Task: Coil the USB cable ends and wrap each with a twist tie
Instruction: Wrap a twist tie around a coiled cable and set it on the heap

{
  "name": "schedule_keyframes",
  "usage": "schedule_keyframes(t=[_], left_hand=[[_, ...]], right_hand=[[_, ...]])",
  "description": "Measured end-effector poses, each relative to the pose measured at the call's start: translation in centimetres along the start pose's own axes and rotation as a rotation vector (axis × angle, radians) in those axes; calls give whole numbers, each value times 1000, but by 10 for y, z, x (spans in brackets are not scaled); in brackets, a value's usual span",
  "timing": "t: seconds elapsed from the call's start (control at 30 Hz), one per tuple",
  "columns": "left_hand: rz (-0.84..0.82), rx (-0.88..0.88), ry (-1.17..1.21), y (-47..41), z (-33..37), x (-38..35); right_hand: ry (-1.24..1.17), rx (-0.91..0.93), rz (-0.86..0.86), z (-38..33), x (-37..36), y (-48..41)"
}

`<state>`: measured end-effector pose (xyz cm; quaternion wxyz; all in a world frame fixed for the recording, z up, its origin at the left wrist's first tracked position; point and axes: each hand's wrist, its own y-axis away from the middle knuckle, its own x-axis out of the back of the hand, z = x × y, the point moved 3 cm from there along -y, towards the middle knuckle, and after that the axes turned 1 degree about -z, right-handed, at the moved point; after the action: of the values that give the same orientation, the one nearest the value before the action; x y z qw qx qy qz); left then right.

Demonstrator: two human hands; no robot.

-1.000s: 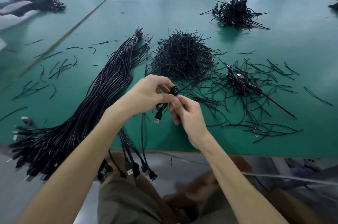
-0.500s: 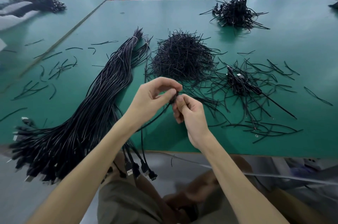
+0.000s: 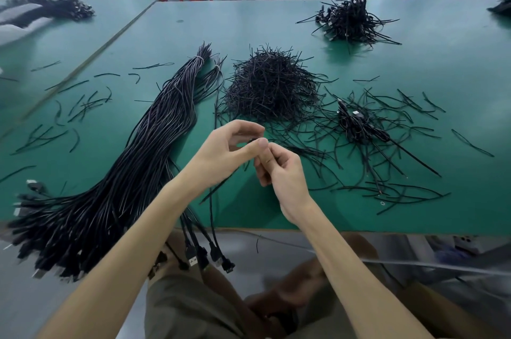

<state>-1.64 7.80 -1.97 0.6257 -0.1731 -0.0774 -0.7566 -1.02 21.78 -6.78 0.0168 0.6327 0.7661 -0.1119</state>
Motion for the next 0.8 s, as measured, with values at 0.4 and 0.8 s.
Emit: schedule_keyframes(t=[0.4, 0.8], left_hand=[[-20, 71, -78, -1, 7, 5], [105, 13, 204, -4, 4, -2]], right_hand=[[17, -12, 64, 1, 3, -1], [-45, -50, 33, 2, 3, 1]])
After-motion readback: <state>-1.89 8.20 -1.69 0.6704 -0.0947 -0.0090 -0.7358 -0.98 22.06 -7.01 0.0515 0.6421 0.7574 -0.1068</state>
